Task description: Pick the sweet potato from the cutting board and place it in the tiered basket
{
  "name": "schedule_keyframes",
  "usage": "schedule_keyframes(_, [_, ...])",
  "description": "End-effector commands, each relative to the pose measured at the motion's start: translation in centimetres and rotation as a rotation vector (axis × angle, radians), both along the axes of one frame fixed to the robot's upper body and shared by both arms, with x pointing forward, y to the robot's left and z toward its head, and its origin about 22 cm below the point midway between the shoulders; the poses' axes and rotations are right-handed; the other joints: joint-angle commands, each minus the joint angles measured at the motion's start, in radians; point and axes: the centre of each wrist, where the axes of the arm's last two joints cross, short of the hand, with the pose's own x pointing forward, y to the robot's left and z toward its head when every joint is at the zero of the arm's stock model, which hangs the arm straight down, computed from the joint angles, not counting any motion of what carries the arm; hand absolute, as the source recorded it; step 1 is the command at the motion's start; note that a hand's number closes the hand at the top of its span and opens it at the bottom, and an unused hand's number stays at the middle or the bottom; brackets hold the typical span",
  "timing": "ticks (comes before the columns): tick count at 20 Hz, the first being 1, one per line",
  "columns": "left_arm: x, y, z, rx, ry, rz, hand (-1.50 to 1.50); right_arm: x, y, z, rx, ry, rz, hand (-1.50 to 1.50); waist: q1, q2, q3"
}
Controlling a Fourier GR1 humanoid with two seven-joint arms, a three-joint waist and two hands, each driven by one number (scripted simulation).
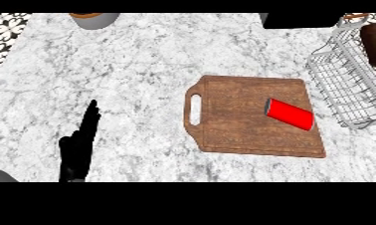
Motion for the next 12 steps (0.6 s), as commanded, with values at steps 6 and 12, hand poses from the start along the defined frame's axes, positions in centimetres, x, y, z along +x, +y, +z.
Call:
schedule_keyframes(6, [-2.0,0.4,-1.1,-0.010,0.075,0.067,0.00,-11.7,4.8,0.1,-0.007,0.030,-0.026,-1.50,-0.053,-0.013,-0.001])
schedule_keyframes(12, [-3.5,2.6,-1.5,0.004,0.091,0.118,0.00,-12.3,4.2,0.5,-0.010,0.076,0.055,-1.50,-0.088,-0.035,-0.004])
